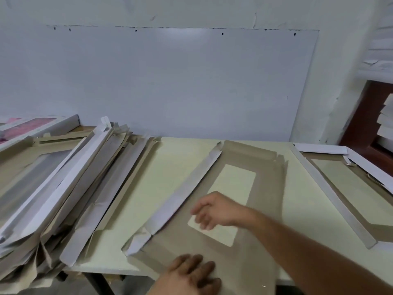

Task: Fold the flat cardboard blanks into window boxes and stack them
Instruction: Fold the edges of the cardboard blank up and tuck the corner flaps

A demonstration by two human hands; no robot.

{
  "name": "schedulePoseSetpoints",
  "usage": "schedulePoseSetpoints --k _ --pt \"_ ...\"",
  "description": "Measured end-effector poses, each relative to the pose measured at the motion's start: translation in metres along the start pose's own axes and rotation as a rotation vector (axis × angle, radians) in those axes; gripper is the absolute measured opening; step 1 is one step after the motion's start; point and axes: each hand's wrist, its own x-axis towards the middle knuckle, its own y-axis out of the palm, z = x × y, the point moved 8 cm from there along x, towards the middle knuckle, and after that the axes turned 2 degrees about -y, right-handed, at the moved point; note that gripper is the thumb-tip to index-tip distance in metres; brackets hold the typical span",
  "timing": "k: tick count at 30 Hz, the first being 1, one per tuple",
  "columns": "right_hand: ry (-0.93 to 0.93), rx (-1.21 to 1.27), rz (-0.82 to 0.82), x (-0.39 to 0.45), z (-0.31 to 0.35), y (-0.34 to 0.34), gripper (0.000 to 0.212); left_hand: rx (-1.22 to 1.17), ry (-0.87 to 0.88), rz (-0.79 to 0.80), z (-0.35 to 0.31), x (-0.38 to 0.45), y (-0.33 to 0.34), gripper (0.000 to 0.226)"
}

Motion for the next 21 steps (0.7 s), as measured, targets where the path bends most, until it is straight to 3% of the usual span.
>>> schedulePoseSetpoints --k 1,3,5,7,9,13,17,18,19,21 --pt "-0.063 -0.187 -0.028 -0.010 0.000 -0.023 0.034 -0.147 -0.140 0.119 0.041 -0.022 -0.009 0.045" --pt "-0.141 -0.651 -0.057 -0.034 -0.004 -0.070 0.052 0.037 -0.300 -0.100 0.104 -0.040 -0.051 0.059" --pt "-0.016 -0.975 -0.007 -0.057 -0.030 -0.114 0.064 0.137 -0.319 -0.066 0.125 -0.052 -0.050 0.044" --pt "0.178 -1.102 0.013 -0.076 -0.060 -0.147 0.066 0.101 -0.301 -0.029 0.131 -0.056 -0.049 0.036" --pt "0.215 -1.154 0.014 -0.090 -0.076 -0.159 0.064 0.064 -0.333 -0.068 0.154 -0.064 -0.053 0.038" --pt "0.118 -1.045 0.075 -0.105 -0.083 -0.149 0.065 -0.042 -0.530 -0.142 0.204 -0.078 -0.068 0.051" --pt "-0.042 -1.093 0.004 -0.106 -0.075 -0.126 0.008 -0.002 -0.792 -0.030 0.250 -0.098 -0.066 0.064" --pt "-0.051 -1.073 -0.019 -0.105 -0.075 -0.119 0.018 0.008 -0.862 -0.040 0.256 -0.102 -0.074 0.071" --pt "-0.045 -1.030 -0.023 -0.104 -0.076 -0.111 0.028 0.015 -0.894 -0.140 0.257 -0.103 -0.088 0.077" --pt "-0.041 -0.933 -0.050 -0.101 -0.079 -0.094 0.034 -0.027 -0.842 -0.492 0.239 -0.099 -0.122 0.081"
